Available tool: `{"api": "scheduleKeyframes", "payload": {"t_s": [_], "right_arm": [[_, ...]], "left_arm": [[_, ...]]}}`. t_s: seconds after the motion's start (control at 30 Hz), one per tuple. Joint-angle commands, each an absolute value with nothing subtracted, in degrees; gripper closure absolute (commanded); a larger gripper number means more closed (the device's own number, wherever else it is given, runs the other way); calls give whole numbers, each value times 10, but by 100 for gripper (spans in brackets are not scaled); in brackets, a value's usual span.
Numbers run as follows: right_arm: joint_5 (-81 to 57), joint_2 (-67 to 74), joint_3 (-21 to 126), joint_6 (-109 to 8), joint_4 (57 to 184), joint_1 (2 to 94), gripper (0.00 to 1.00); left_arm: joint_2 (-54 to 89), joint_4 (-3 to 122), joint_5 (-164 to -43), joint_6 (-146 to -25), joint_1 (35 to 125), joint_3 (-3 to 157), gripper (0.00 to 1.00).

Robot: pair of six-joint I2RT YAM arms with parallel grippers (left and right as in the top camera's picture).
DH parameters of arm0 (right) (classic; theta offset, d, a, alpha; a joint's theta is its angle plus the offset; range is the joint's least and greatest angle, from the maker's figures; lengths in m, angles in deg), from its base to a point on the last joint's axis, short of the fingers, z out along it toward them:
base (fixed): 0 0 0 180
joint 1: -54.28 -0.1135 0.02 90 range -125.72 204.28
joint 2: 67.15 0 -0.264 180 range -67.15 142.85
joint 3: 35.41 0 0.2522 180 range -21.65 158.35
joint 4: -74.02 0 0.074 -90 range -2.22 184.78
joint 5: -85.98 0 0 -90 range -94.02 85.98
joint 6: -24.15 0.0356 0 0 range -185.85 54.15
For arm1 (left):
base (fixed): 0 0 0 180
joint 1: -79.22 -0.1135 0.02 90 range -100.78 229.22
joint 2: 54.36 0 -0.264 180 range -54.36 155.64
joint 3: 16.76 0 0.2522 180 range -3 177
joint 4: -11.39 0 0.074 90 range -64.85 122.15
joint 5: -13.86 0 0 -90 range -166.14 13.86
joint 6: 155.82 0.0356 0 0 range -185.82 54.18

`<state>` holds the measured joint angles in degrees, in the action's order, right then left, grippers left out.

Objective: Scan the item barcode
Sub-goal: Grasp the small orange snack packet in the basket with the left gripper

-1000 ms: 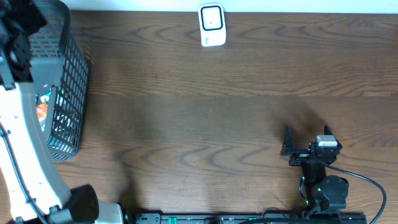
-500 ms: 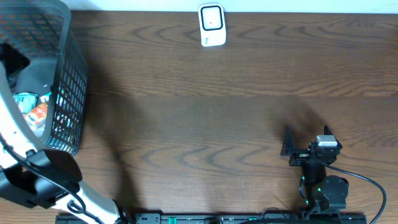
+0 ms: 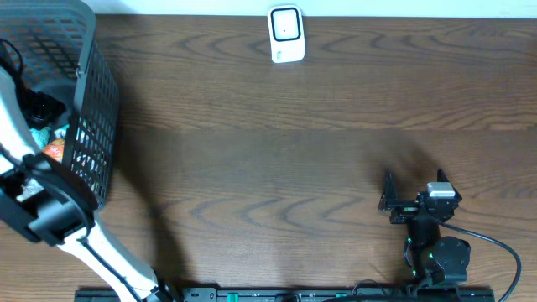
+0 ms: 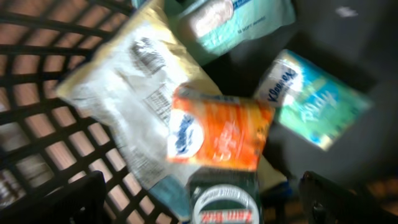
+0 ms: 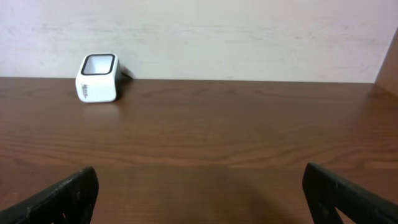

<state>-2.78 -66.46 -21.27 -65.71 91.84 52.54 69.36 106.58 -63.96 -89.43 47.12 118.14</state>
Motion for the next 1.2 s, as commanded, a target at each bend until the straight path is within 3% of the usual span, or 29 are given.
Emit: {"api": "scheduleKeyframes", "payload": {"t_s": [0.0, 0.5, 0.57, 0.7, 0.8, 0.93, 1.17], "right_arm": [[-27, -668, -213, -663, 921, 524, 1], [-27, -668, -213, -663, 921, 524, 1], [-27, -668, -213, -663, 921, 524, 1], [-27, -668, -213, -663, 921, 524, 1], [-27, -668, -213, -663, 921, 524, 1], [-27, -668, -213, -663, 921, 524, 1], [-27, -668, -213, -663, 921, 524, 1]], "left_arm": [[728, 1065, -631, -916, 467, 1174, 3], [756, 1011, -664, -892, 439, 1123, 2], [756, 1005, -667, -873, 438, 1111, 8], [756, 992, -667, -867, 438, 1088, 48], [756, 989, -668, -867, 438, 1081, 58], [751, 990, -703, -867, 438, 1084, 89], [711, 998, -799, -867, 438, 1136, 93]]}}
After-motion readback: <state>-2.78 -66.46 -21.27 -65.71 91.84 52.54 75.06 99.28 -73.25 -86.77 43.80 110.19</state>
